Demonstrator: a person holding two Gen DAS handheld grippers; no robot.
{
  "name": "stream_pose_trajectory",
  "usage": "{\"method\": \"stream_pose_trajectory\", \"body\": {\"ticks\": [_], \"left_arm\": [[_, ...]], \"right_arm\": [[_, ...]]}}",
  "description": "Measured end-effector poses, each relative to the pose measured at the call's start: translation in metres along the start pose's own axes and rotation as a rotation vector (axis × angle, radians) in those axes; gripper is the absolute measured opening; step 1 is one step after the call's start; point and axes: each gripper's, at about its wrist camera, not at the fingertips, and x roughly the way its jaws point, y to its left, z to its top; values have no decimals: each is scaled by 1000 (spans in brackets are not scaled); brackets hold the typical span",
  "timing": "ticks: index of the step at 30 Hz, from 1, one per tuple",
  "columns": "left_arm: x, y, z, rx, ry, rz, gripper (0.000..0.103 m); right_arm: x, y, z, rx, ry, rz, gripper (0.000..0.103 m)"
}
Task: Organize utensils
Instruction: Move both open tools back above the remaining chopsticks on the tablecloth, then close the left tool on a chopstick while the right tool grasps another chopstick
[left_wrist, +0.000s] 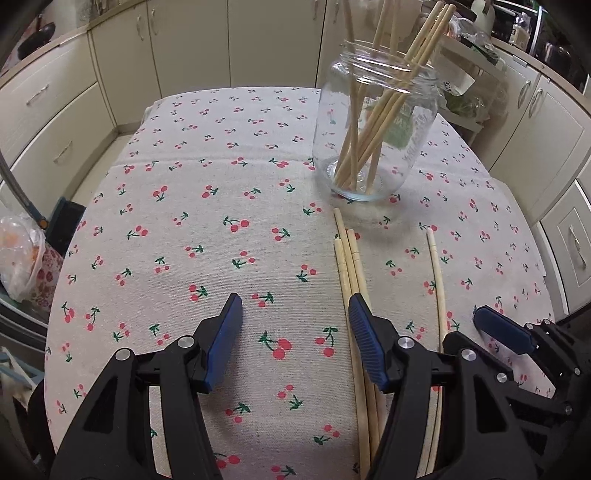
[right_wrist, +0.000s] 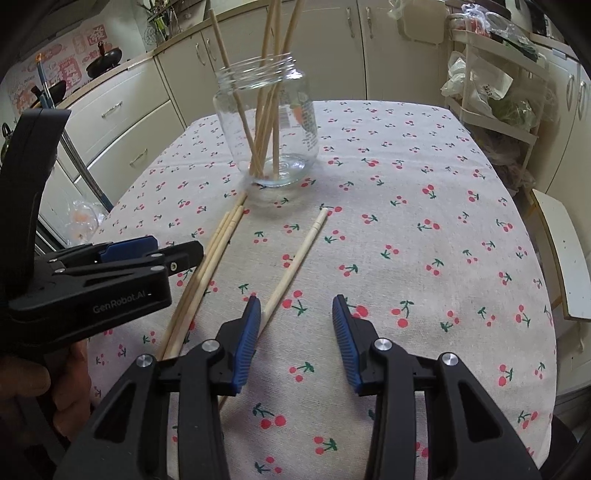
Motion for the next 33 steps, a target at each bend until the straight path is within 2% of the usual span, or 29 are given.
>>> {"method": "stream_pose_trajectory", "body": {"ticks": [3,14,16,19,20,21,23,24,26,29,31,33], "left_arm": [[-4,-1,0,-12,-9,-10,57],[9,-4,4,44,-4,84,57],[10,-3,7,39,2,75,56],[13,-4,12,58,-6,58,49],[13,-4,13,68,-16,42,42],[14,-5,14,83,-28,21,34],[15,-7,16,122,-45,-15,22],[16,-7,16,148,-53,-49,21],[16,-10,14,238,-72,-72,18],[16,-7,16,334,-56,-136,15],[15,-9,16,422,-63,-114,14],[15,-9,19,447,-48,-131,14]], "right_arm": [[-1,-5,-1,18,-6,15,40],[-2,-9,-2,34,-16,31,40],[-2,-10,-1,41,-19,31,40],[0,-11,3,51,-18,26,40],[1,-12,6,57,-17,17,40],[3,-14,10,66,-15,15,40],[8,-16,17,72,-12,9,40],[11,-16,21,62,-6,3,40],[16,-15,26,30,-1,-7,40],[22,-8,32,-56,14,-17,40],[23,-7,35,-88,30,-9,40],[24,-11,38,-79,46,-11,40]]}}
